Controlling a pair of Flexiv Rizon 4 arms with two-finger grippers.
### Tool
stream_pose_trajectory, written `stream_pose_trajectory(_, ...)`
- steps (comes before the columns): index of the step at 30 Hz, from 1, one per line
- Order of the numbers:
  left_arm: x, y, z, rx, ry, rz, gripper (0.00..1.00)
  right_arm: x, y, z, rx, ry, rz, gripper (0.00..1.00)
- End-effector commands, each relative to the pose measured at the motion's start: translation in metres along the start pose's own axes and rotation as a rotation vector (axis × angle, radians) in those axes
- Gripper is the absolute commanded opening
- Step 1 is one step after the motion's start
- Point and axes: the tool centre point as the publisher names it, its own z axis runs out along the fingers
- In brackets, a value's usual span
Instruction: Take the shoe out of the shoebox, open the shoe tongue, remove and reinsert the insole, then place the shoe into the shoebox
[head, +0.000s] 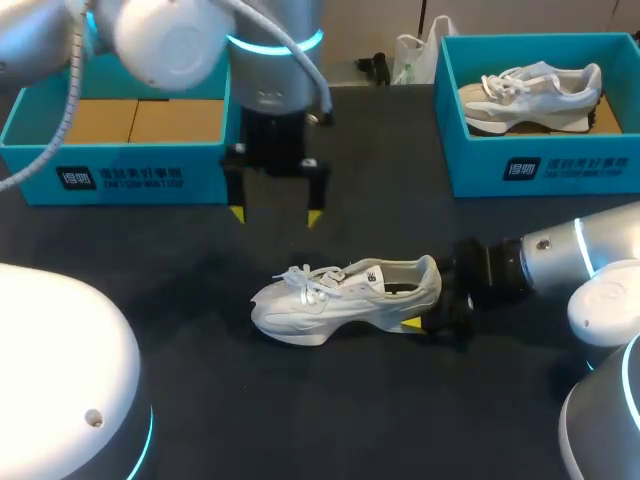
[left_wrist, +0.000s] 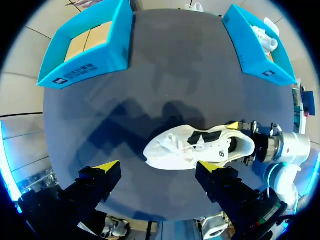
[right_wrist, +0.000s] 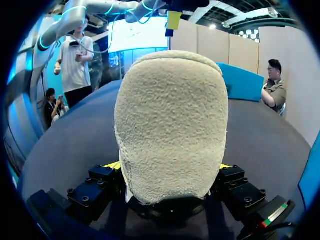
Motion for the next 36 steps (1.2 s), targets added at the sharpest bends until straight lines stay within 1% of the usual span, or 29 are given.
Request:
stream_pose_trajectory(1,0.034,-0.001,0.018,-0.004,-0.054,0.001,1.0,0.001,-0.002,0.006,0.004,-0.003,0.0,0.0)
stream_pose_trajectory(5,0.051,0.003,0.027,0.02,-0.085,-0.016,1.0,0.001,-0.002,0.006,0.004,-0.003,0.0,0.0)
stream_pose_trajectory(7,0.06,0.004,0.031,0.02,-0.09,-0.017,1.0,0.001,-0.002,0.006,0.004,-0.003,0.0,0.0)
stream_pose_trajectory(13,0.086,0.007,0.039,0.068,-0.097,-0.052,1.0,0.001,-0.002,0.006,0.004,-0.003,0.0,0.0)
stream_pose_trajectory(15,0.091,0.008,0.041,0.062,-0.095,-0.052,1.0,0.001,-0.002,0.006,0.004,-0.003,0.0,0.0)
stream_pose_trajectory(16,0.095,0.009,0.043,0.078,-0.094,-0.055,1.0,0.001,-0.002,0.006,0.004,-0.003,0.0,0.0)
stream_pose_trajectory(22,0.115,0.015,0.052,0.082,-0.111,-0.056,1.0,0.001,-0.002,0.006,0.004,-0.003,0.0,0.0)
stream_pose_trajectory(36,0.115,0.015,0.052,0.082,-0.111,-0.056,1.0,0.001,-0.002,0.006,0.004,-0.003,0.0,0.0)
